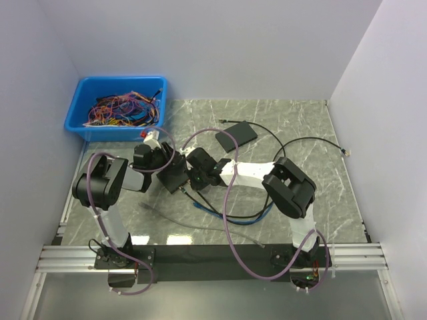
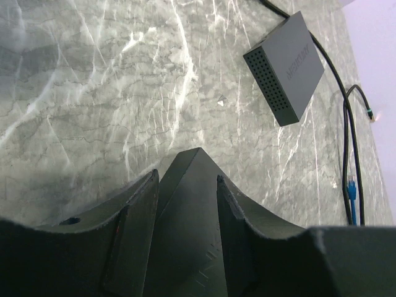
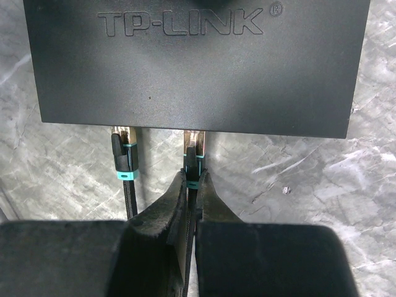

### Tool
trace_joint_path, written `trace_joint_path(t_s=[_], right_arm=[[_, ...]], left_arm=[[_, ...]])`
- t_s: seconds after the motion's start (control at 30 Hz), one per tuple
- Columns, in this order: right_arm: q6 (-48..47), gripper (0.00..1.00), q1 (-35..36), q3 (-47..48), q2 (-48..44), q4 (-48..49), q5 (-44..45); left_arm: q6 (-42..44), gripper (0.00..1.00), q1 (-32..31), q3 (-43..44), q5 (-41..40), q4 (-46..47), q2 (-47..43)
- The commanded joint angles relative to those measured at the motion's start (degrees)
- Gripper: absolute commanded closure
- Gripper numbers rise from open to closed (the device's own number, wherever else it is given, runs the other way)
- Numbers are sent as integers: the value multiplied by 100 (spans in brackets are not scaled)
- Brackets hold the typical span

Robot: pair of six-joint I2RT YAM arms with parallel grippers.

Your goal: Insert the plug into the switch port

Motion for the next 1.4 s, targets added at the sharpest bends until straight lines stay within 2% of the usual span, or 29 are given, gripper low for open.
trace_joint_path(t_s=[0.0, 0.43, 1.03, 1.37], right_arm=[[87, 100, -63, 73, -302, 624, 0], [87, 100, -125, 301, -337, 475, 70], [-150, 100, -213, 749, -293, 167, 264], [-159, 100, -397, 864, -222, 290, 237]], left_arm=[[-300, 53, -313, -383, 474, -144, 241], [-362, 53, -497, -1060, 334, 472, 347], [-248, 53, -620, -1034, 219, 349, 356], [-362, 53, -708, -1332, 299, 745, 479]])
